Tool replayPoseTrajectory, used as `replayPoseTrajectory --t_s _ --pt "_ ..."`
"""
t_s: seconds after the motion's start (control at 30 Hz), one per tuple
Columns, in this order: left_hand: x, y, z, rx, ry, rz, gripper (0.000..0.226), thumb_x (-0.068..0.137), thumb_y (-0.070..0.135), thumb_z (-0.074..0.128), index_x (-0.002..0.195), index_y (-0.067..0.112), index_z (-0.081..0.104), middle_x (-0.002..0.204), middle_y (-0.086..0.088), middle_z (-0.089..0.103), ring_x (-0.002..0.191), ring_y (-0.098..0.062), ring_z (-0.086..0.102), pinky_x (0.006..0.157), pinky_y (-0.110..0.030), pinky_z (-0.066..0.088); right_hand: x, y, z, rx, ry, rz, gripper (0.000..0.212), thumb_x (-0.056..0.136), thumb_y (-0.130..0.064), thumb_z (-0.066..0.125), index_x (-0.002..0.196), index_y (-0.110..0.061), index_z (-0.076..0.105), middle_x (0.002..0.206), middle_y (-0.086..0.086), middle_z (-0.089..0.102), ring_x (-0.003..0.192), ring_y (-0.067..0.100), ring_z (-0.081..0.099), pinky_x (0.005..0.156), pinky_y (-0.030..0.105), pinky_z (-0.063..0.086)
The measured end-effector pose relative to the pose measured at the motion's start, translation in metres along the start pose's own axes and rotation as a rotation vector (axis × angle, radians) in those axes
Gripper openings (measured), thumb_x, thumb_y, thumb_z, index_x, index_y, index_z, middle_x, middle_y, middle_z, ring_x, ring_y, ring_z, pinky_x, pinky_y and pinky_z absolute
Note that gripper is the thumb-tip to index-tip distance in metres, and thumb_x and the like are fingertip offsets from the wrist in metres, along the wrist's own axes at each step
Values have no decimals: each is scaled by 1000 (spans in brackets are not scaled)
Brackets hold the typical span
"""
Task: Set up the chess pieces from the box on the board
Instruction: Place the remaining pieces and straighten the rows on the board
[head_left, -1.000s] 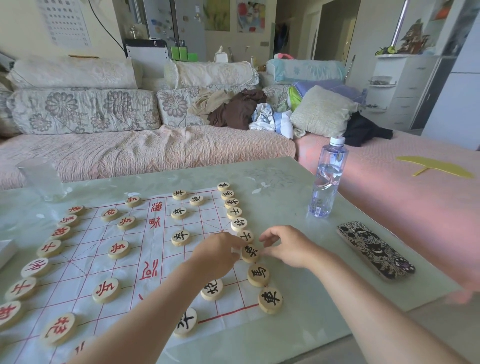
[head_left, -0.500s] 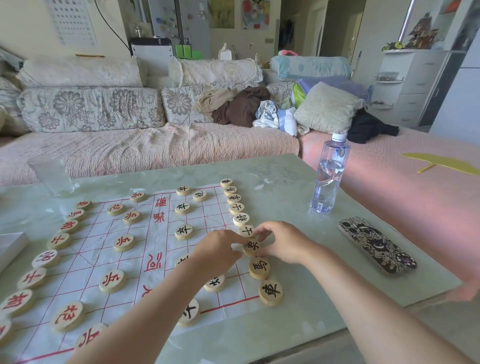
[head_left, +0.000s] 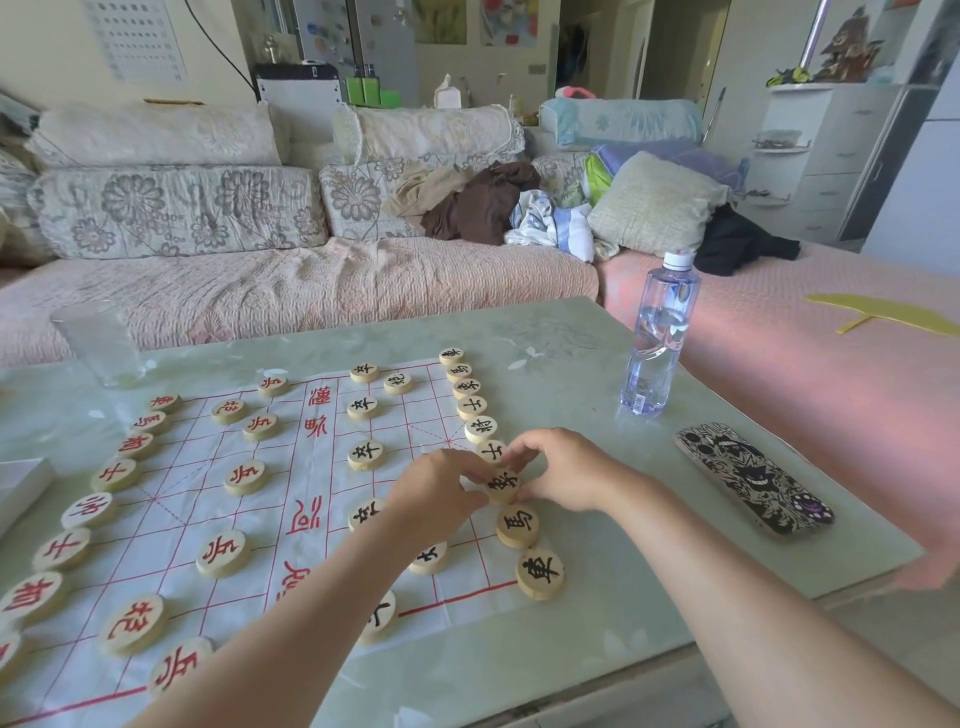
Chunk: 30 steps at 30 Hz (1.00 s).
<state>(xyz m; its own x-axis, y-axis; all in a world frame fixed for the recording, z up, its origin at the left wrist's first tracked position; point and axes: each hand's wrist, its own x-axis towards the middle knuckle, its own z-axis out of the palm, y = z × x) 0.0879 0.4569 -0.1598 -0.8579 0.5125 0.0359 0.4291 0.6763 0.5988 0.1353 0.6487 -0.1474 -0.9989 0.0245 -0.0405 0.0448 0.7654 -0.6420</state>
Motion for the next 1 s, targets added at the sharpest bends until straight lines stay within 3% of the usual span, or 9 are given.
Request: replayPoseTrajectory --t_s 0.1,0.2,0.43,0.6,0.7,0.83,1.0 --pt "-1 -2 1 -6 9 -12 25 79 26 72 102 37 69 100 21 65 76 -3 55 80 -29 52 -1 2 1 8 5 -12 37 69 -34 88 102 -36 71 97 -22 69 89 -2 62 75 18 44" --pt "-1 -1 1 -4 12 -5 25 79 30 73 103 37 68 103 21 66 75 -3 55 77 -26 51 1 3 3 2 8 -4 36 69 -36 88 101 -38 71 97 -22 69 96 2 64 82 22 50" --pt "-1 1 3 14 6 11 28 78 38 74 105 36 66 103 18 65 77 -7 53 74 -27 49 3 3 3 -15 1 2 36 70 -30 87 99 -41 69 98 -24 68 98 2 63 88 26 51" --pt "-9 1 -1 75 22 32 35 80 28 71 109 44 60 105 21 56 82 -7 57 77 -33 53 -6 -4 -7 18 -16 -2 35 75 -27 84 104 -37 68 103 -17 66 85 1 60 66 17 44" --pt "-18 4 -5 143 31 77 23 83 26 67 101 41 60 100 19 55 82 -5 57 71 -29 51 -15 -7 -14 16 1 -4 24 79 -25 80 96 -37 67 103 -15 66 81 2 60 67 20 48" --pt "-34 9 -6 120 -45 103 21 82 29 65 99 40 62 96 19 61 81 -3 56 72 -21 48 -29 -9 -17 2 -75 13 23 79 -18 78 89 -35 67 99 -16 66 50 -6 49 50 18 44" --pt "-45 18 -4 129 -68 103 23 77 35 70 99 42 64 91 26 59 82 1 54 70 -19 44 -45 -7 -11 -19 -144 4 33 74 -19 86 99 -30 68 105 -14 66 53 -17 50 49 6 36"
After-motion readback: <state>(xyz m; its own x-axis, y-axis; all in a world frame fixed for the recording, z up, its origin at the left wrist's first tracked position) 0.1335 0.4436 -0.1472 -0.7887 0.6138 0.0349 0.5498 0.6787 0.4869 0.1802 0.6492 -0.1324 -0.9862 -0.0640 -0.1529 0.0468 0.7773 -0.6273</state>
